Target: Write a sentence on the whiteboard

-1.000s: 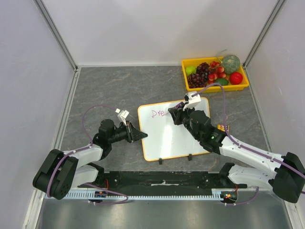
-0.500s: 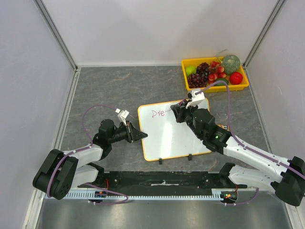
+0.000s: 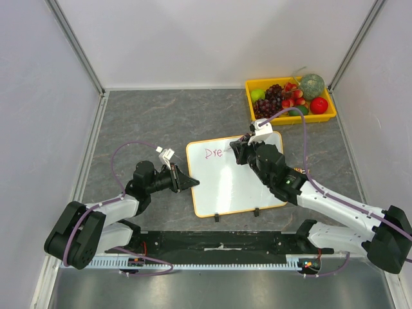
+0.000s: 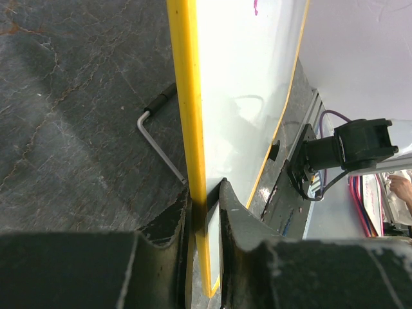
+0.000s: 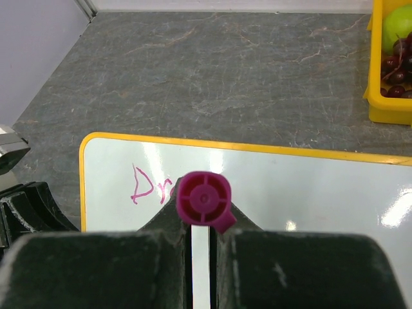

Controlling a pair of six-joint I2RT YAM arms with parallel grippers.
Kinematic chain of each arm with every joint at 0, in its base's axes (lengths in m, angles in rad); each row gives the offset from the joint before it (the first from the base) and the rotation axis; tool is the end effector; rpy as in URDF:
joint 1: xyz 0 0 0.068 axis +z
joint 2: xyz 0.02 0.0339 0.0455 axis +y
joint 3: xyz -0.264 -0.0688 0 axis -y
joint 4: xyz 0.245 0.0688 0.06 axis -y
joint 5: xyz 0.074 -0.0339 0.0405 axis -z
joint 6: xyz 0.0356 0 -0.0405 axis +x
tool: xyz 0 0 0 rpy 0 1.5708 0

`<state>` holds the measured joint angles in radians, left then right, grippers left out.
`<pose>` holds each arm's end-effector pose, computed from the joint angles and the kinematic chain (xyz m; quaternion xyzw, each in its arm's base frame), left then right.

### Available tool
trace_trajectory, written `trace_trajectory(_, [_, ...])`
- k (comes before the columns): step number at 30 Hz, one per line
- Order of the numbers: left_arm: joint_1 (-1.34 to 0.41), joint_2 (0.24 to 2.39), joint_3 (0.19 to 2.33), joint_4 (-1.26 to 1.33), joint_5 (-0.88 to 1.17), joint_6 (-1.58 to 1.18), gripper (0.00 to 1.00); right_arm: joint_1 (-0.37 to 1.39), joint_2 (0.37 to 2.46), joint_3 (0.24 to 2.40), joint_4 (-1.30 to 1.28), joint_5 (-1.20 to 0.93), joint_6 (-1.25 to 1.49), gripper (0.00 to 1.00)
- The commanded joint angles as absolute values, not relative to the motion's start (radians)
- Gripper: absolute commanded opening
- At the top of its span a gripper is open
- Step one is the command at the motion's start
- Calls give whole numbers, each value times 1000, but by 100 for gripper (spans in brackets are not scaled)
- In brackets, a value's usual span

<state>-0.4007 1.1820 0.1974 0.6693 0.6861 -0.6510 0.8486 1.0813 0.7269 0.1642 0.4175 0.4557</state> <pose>0.1772 -0.0996 0.1554 0.1009 0.7809 -0.5131 0.3417 0.1768 0.1789 0.2976 -0.0178 0.7656 0.2511 0.5921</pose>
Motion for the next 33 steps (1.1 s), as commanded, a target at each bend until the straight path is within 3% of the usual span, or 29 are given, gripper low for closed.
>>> trace_trajectory(1, [-403,1197,201,614,634,-563,2,838,1069,744,198,456,460,0])
trace_trajectory(33, [-405,1198,202,612,635,-563,2,828,1040,650,212,353,495,0])
